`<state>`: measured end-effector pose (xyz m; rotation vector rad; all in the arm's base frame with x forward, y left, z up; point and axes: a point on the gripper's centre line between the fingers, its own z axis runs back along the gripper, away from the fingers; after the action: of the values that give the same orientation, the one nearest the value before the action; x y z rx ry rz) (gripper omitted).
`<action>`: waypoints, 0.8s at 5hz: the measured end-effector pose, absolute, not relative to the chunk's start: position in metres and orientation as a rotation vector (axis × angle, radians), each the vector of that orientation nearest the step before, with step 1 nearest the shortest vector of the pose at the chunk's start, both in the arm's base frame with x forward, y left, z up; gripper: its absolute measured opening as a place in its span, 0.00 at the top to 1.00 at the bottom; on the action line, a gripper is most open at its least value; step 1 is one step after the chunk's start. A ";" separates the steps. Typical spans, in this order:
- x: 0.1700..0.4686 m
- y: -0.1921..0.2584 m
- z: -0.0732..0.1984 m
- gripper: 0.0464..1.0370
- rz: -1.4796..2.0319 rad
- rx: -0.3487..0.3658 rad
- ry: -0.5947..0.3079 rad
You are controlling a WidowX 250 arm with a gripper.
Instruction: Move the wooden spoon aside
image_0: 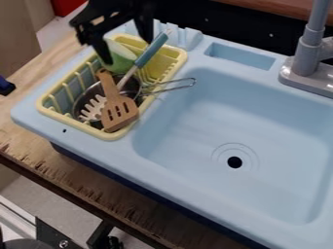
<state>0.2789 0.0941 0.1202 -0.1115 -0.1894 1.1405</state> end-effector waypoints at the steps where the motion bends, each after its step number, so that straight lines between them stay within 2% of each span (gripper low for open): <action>1: 0.268 0.090 0.111 0.04 1.131 -0.134 -0.160; 4: 0.259 0.092 0.100 0.04 1.126 -0.137 -0.135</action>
<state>0.2588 0.0916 0.1001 -0.1368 -0.1353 1.1256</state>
